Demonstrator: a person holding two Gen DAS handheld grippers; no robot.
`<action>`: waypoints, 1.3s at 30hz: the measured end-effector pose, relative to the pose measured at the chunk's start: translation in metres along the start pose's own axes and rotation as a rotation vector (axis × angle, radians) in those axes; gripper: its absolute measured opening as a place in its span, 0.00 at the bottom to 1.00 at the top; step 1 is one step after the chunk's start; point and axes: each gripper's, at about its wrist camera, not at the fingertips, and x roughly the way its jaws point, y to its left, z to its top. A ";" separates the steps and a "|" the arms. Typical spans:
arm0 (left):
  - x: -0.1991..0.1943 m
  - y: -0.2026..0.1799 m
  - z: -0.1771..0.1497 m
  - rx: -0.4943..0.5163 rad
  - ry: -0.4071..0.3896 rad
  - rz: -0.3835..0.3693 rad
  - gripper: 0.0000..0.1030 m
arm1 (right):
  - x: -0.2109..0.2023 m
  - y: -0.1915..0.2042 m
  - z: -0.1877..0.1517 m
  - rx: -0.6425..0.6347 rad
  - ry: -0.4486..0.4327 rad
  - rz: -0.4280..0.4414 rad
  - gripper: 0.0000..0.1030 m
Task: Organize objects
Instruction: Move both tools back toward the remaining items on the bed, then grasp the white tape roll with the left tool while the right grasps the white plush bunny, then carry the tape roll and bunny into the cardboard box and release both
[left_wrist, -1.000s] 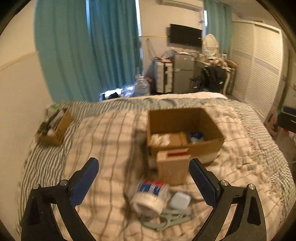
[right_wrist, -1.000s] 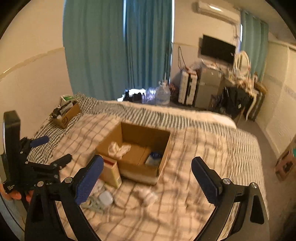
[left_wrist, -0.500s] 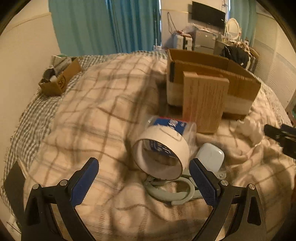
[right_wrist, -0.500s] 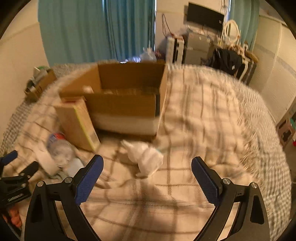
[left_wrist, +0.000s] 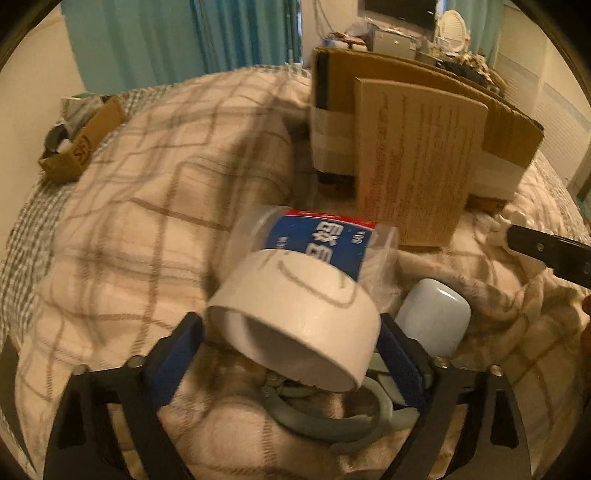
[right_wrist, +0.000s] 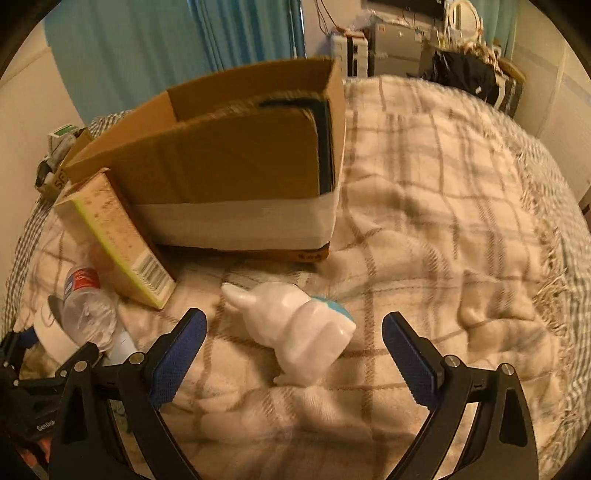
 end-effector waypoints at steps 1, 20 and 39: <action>0.001 -0.001 0.000 0.006 0.001 -0.007 0.85 | 0.004 0.000 0.000 0.001 0.010 -0.001 0.91; -0.044 0.005 -0.012 -0.066 -0.016 -0.077 0.81 | -0.045 0.011 -0.022 -0.026 -0.079 0.021 0.61; -0.139 0.003 0.020 -0.030 -0.157 -0.074 0.81 | -0.154 0.038 -0.028 -0.132 -0.256 0.053 0.57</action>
